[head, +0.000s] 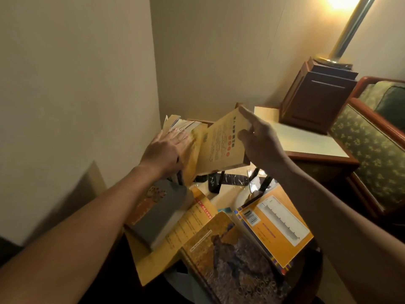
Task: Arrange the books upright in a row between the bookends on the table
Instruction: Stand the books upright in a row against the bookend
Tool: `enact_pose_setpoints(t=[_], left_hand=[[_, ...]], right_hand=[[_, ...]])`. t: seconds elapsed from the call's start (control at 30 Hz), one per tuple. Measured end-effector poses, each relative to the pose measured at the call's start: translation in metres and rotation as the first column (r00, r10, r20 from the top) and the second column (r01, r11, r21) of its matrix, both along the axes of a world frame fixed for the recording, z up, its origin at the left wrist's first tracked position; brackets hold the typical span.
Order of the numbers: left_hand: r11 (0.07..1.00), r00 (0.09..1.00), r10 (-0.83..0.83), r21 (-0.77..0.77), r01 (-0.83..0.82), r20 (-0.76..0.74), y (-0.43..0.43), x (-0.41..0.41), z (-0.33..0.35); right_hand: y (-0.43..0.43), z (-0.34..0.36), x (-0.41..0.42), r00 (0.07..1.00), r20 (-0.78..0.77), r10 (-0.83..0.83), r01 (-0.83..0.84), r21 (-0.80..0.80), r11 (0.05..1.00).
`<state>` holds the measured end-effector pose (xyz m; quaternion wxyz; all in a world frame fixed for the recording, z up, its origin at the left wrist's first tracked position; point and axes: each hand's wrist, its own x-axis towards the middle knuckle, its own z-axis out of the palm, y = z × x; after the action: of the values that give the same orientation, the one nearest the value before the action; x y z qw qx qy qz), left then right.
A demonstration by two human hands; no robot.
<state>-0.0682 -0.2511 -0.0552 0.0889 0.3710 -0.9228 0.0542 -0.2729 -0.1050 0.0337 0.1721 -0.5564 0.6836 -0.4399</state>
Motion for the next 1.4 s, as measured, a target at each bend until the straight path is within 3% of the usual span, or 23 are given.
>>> enact_pose_setpoints(t=[0.17, 0.4, 0.5, 0.6, 0.73, 0.87, 1.07, 1.4], left_hand=[[0.999, 0.999, -0.034, -0.028, 0.034, -0.006, 0.000, -0.001, 0.000], [0.990, 1.000, 0.016, 0.137, -0.018, 0.014, -0.008, 0.010, 0.016], [0.989, 1.000, 0.011, 0.150, -0.010, -0.008, -0.007, 0.012, 0.013], [0.990, 0.995, 0.001, 0.137, 0.012, -0.095, -0.007, 0.011, 0.011], [0.990, 0.982, 0.049, 0.137, -0.024, -0.182, -0.005, 0.013, 0.010], [0.990, 0.990, 0.047, 0.138, -0.028, -0.134, -0.006, 0.017, 0.011], [0.988, 0.995, 0.044, 0.151, -0.031, -0.090, -0.010, 0.021, 0.011], [0.991, 0.995, 0.062, 0.123, -0.052, -0.074, -0.012, 0.018, 0.008]], right_hand=[[-0.045, -0.028, 0.013, 0.992, -0.127, 0.023, -0.009, 0.109, 0.994], [-0.102, -0.056, 0.033, 0.978, -0.153, 0.142, -0.093, 0.290, 0.952], [-0.108, -0.056, 0.042, 0.988, -0.044, 0.150, -0.127, 0.333, 0.934], [-0.104, -0.061, 0.048, 0.969, 0.201, 0.146, -0.219, 0.408, 0.886], [-0.100, -0.081, 0.047, 0.920, 0.351, 0.175, -0.303, 0.356, 0.884], [-0.099, -0.095, 0.043, 0.939, 0.171, 0.298, -0.341, 0.350, 0.872], [-0.097, -0.100, 0.049, 0.942, -0.136, 0.305, -0.248, 0.328, 0.912], [-0.092, -0.107, 0.053, 0.931, -0.221, 0.291, -0.259, 0.164, 0.952]])
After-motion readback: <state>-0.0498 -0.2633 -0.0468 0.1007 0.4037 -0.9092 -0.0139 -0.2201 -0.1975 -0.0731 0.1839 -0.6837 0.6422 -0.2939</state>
